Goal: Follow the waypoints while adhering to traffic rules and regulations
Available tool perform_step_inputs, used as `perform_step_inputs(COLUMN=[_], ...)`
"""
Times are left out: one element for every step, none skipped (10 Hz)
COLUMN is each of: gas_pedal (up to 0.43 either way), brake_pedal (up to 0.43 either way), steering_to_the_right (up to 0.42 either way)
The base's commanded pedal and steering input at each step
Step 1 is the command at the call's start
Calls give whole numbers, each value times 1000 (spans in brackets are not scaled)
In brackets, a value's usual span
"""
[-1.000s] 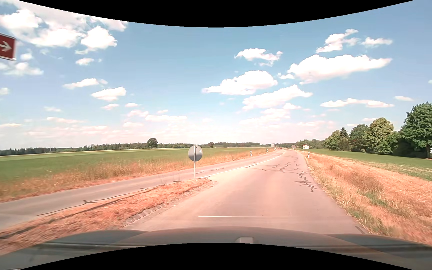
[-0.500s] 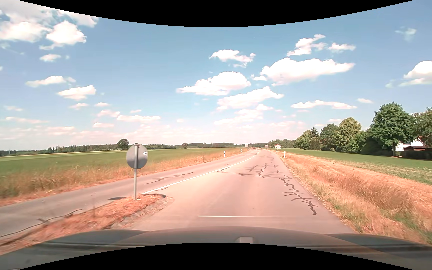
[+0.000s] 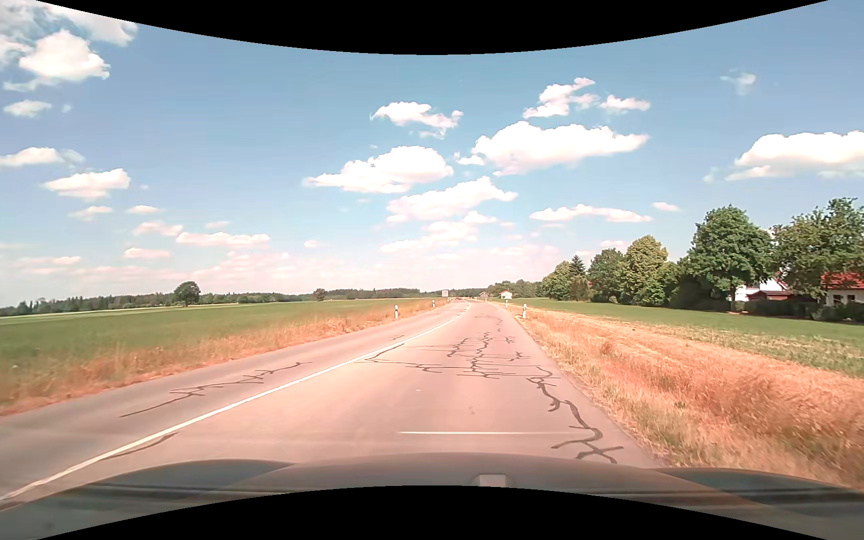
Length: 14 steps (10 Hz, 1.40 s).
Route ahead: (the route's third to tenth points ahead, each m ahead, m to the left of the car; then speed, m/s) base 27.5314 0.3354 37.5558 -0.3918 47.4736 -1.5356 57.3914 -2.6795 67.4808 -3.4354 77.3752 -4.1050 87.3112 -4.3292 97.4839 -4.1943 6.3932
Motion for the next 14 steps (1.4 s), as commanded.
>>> perform_step_inputs(gas_pedal=[197, 197, 209, 209, 209, 209, 209, 209, 209, 209, 209, 209, 209, 209], brake_pedal=[0, 0, 0, 0, 0, 0, 0, 0, 0, 0, 0, 0, 0, 0], steering_to_the_right=[99, 75, 46, 25, 13, 10, 10, 6, 3, 3, 2, 1, 1, 1])
